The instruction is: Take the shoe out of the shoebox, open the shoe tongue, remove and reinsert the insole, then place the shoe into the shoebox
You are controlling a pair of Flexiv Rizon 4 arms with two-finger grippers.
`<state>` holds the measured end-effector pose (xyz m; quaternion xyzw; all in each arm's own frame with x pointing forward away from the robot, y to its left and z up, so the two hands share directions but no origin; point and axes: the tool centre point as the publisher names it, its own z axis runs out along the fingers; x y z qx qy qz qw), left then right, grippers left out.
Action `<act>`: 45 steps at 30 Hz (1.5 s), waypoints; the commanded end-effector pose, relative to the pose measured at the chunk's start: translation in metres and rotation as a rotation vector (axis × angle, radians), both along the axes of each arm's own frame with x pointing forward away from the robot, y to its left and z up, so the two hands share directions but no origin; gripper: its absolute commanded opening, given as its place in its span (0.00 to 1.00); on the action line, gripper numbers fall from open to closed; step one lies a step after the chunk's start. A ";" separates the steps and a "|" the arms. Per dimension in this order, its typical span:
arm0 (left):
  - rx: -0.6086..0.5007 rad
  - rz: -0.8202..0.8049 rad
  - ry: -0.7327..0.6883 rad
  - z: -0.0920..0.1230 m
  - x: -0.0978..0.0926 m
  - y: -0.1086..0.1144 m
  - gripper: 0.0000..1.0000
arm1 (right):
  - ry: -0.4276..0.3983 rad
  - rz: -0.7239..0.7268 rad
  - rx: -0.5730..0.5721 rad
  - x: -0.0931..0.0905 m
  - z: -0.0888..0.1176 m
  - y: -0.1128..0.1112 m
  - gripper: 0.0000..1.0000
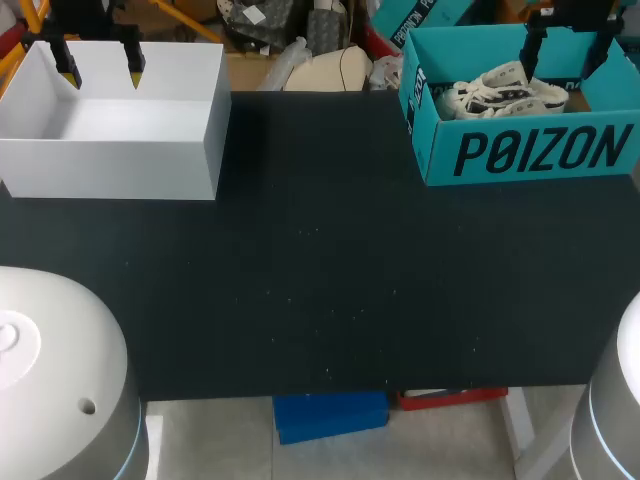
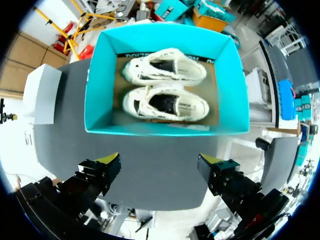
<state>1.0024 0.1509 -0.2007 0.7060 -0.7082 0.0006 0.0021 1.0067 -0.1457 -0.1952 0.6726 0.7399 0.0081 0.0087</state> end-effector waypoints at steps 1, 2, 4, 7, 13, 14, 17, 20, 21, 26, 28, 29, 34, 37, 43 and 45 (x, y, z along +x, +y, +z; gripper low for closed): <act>0.003 0.002 0.001 0.001 -0.001 -0.001 1.00 | -0.157 0.767 -0.067 -0.010 0.014 0.005 1.00; 0.003 0.002 0.001 0.001 -0.001 -0.001 1.00 | -0.141 0.952 -0.035 -0.018 0.017 0.004 1.00; 0.003 0.002 0.001 0.001 -0.001 -0.001 1.00 | -0.141 0.952 -0.035 -0.018 0.017 0.004 1.00; 0.003 0.002 0.001 0.001 -0.001 -0.001 1.00 | -0.141 0.952 -0.035 -0.018 0.017 0.004 1.00; 0.003 0.002 0.001 0.001 -0.001 -0.001 1.00 | -0.141 0.952 -0.035 -0.018 0.017 0.004 1.00; 0.003 0.002 0.001 0.001 -0.001 -0.001 1.00 | -0.141 0.952 -0.035 -0.018 0.017 0.004 1.00; 0.003 0.002 0.001 0.001 -0.001 -0.001 1.00 | -0.141 0.952 -0.035 -0.018 0.017 0.004 1.00; 0.003 0.002 0.001 0.001 -0.001 -0.001 1.00 | -0.141 0.952 -0.035 -0.018 0.017 0.004 1.00; 0.003 0.002 0.001 0.001 -0.001 -0.001 1.00 | -0.141 0.952 -0.035 -0.018 0.017 0.004 1.00; 0.003 0.002 0.001 0.001 -0.001 -0.001 1.00 | -0.149 1.135 -0.052 0.001 0.013 0.007 1.00; 0.003 0.002 0.001 0.001 -0.001 -0.001 1.00 | -0.135 1.208 -0.045 0.010 0.008 0.009 1.00; 0.003 0.002 0.001 0.001 -0.001 -0.001 1.00 | -0.129 1.242 -0.041 0.015 0.005 0.009 1.00; 0.003 0.002 0.001 0.001 -0.001 -0.001 1.00 | -0.090 1.383 -0.042 0.035 -0.012 0.009 0.44; 0.003 0.002 0.001 0.001 -0.001 -0.001 1.00 | -0.070 1.472 -0.065 0.049 -0.026 0.010 0.43; 0.003 0.002 0.001 0.001 -0.001 -0.001 1.00 | -0.081 1.573 -0.062 0.078 -0.056 0.009 0.47; 0.003 0.002 0.001 0.001 -0.001 -0.001 1.00 | -0.071 1.603 -0.057 0.084 -0.067 0.006 0.47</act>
